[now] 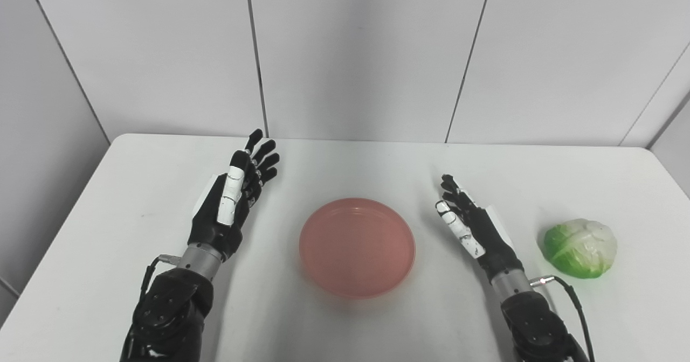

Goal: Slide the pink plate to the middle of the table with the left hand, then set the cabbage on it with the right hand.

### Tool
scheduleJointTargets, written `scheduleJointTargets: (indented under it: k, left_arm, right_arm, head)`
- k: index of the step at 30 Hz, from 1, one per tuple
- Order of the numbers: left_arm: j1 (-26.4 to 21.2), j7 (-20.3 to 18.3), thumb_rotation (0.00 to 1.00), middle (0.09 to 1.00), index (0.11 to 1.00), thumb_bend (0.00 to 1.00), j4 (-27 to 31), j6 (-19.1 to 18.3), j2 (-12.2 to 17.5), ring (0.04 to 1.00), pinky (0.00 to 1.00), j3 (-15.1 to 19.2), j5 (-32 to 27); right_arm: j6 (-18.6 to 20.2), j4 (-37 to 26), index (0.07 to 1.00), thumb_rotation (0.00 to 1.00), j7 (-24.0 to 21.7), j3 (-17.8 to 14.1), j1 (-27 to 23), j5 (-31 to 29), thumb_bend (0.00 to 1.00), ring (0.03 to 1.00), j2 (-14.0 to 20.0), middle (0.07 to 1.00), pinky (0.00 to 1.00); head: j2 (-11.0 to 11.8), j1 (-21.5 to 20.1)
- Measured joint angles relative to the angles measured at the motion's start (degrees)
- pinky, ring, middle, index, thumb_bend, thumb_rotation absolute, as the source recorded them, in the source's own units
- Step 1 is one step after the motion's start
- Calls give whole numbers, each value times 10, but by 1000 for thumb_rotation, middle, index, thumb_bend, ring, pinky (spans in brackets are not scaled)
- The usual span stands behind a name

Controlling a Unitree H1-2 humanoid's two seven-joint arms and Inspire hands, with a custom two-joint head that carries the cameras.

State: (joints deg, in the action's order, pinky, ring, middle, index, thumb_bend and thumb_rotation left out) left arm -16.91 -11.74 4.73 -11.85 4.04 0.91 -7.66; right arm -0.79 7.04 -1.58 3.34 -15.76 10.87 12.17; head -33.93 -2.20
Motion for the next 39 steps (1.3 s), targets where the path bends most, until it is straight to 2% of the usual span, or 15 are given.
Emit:
scheduleJointTargets:
  k: [7, 10, 14, 16, 20, 23, 31, 35, 39]
  left_arm:
    - [-3, 0, 1000, 955, 984, 869, -21, 13, 0, 944, 952, 0, 0]
    - [-4, -1, 1000, 964, 986, 871, -31, 14, 4, 955, 962, 0, -1]
    - [-3, -1, 1000, 970, 989, 861, -42, 14, 12, 962, 960, 0, -3]
    - [-3, -2, 1000, 974, 994, 835, -48, 15, 14, 965, 963, -1, -3]
    - [-1, -8, 1000, 975, 997, 802, -74, 26, 17, 965, 968, -4, -3]
    - [-1, -9, 1000, 968, 991, 803, -94, 40, 18, 957, 960, -5, -3]
    - [-1, -20, 1000, 981, 992, 838, -147, 61, 29, 963, 979, -6, -1]
    - [-4, -26, 1000, 986, 999, 842, -170, 71, 31, 967, 977, -1, -11]
    - [-11, -32, 1000, 985, 1000, 856, -187, 84, 32, 969, 979, 1, -13]
  right_arm:
    - [4, -92, 949, 1000, 2, -33, -1, 14, 813, 908, 17, 940, 856]
    - [10, -128, 954, 1000, 2, -42, -9, 42, 833, 916, 41, 948, 843]
    - [23, -178, 933, 1000, -1, -68, -23, 63, 911, 888, 82, 922, 813]
    - [37, -197, 924, 1000, -1, -80, -28, 79, 890, 865, 98, 905, 781]
    - [45, -230, 916, 1000, -9, -96, -26, 104, 908, 867, 130, 894, 797]
    - [71, -256, 927, 983, -23, -109, -21, 124, 970, 878, 151, 905, 797]
    - [113, -277, 947, 894, -44, -158, 30, 142, 1000, 898, 187, 919, 816]
    - [115, -279, 936, 851, -48, -173, 57, 151, 1000, 879, 201, 911, 765]
    - [128, -283, 952, 818, -53, -187, 72, 164, 977, 905, 211, 931, 803]
  head:
    - [12, -34]
    - [18, -58]
    - [22, -83]
    - [25, -98]
    - [27, -117]
    - [27, -135]
    - [27, -165]
    - [28, -178]
    - [28, -191]
